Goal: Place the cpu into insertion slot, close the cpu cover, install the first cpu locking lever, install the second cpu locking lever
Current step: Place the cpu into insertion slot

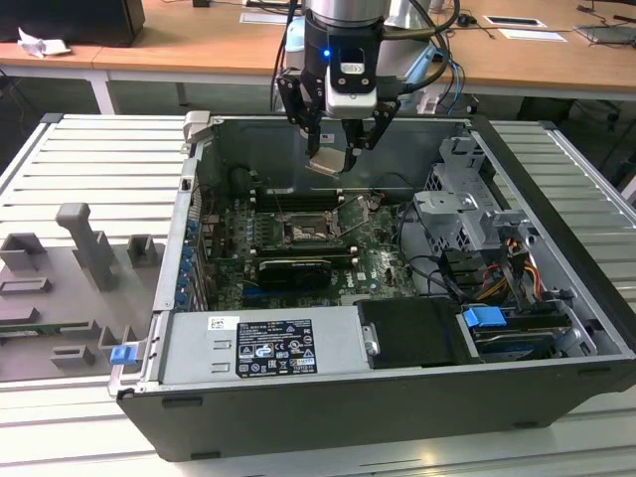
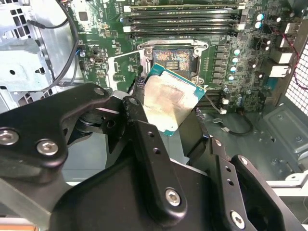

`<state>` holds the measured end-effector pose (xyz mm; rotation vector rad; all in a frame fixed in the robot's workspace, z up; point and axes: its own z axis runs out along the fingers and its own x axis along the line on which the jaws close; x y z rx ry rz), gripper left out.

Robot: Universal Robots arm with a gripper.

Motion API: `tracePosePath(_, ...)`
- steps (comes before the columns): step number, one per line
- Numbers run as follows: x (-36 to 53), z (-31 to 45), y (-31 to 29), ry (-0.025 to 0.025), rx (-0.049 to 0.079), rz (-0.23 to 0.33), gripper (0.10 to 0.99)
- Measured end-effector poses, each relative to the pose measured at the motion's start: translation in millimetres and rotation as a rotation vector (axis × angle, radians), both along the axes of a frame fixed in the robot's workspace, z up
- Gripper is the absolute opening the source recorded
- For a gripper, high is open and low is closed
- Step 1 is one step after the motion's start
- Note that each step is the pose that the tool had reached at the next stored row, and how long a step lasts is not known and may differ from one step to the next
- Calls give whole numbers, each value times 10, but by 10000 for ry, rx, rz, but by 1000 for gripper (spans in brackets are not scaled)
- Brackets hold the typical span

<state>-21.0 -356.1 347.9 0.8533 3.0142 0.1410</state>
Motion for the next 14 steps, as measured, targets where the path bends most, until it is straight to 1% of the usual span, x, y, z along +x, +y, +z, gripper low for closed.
tracePosePath(14, 0, -1, 0, 0, 0, -380, 529)
